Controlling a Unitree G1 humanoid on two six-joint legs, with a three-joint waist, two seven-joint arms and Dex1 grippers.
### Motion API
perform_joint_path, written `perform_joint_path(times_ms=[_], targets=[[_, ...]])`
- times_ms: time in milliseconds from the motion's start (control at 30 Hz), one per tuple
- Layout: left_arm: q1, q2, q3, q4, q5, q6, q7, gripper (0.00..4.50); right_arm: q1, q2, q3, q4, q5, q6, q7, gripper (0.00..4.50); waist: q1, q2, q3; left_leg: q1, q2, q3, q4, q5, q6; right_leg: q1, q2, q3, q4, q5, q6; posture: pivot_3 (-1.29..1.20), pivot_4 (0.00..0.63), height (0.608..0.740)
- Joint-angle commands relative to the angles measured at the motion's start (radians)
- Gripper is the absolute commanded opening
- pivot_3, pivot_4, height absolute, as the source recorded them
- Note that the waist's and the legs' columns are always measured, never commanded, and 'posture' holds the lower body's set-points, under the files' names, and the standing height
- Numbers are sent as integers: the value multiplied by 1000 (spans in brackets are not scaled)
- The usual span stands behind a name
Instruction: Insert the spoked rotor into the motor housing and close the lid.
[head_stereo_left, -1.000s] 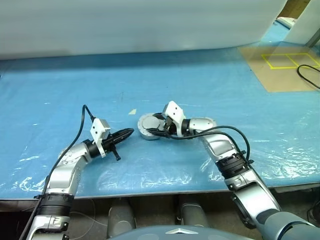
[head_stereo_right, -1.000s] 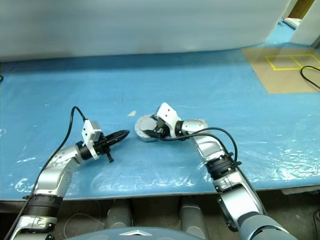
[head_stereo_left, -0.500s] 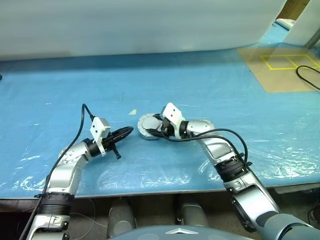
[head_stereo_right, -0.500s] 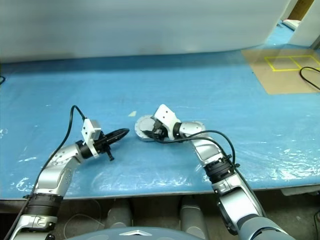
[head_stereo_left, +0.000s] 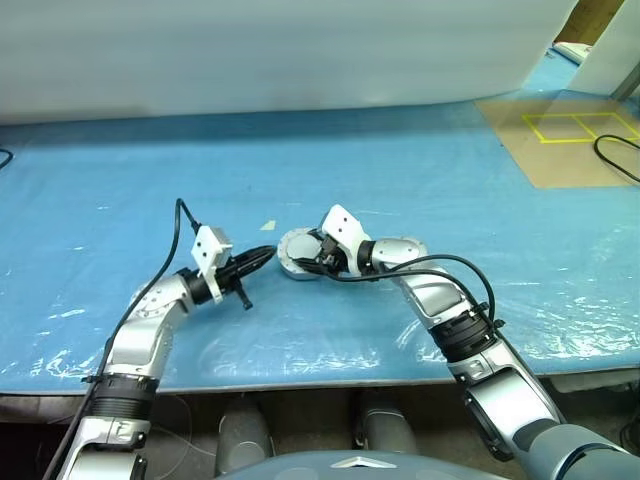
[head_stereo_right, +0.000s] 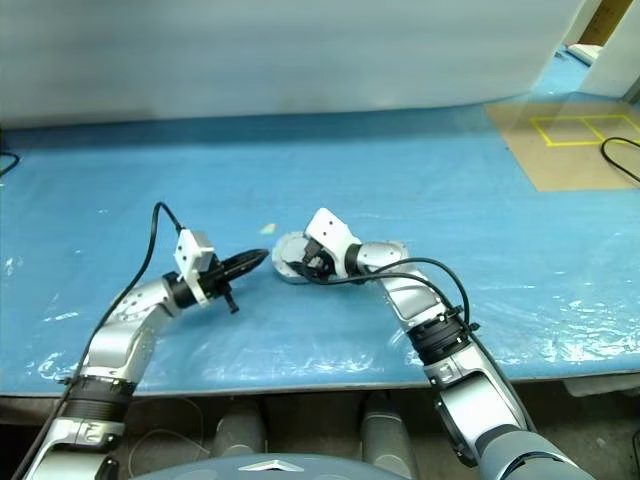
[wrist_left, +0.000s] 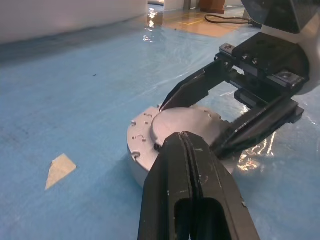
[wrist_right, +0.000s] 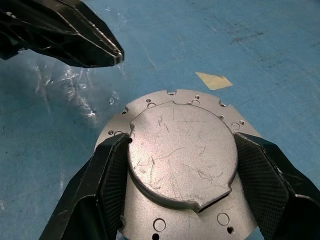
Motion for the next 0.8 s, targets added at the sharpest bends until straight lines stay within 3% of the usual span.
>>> perform_joint_path(times_ms=[33, 300, 633, 800], targets=[[-35, -4, -16, 26, 39, -12, 35, 0, 42, -27, 42, 55, -51, 53, -11, 2932, -1, 1, 0, 0, 0, 0, 0, 0, 0, 0, 0, 0, 0, 0, 0, 0, 150, 740], [-69, 8, -87, 98, 148, 13, 83, 0, 33, -7, 25, 17, -26, 66, -13, 2932, 0, 1, -1, 0, 0, 0, -1, 0, 0, 0, 0, 0, -2, 0, 0, 0, 150, 740], [-62, 15, -103, 87, 150, 80, 77, 0, 17, -9, 14, 1, 12, 68, 31, 2932, 1, 2, -1, 0, -1, 0, -3, 0, 0, 0, 0, 0, -2, -1, 1, 0, 150, 740], [-66, 12, -107, 85, 152, 83, 76, 0, 15, -19, -18, -23, 52, 85, 70, 4482, 2, 2, -1, 0, -1, 0, -4, 0, 0, 0, 0, 0, -3, -1, 1, 0, 150, 740]])
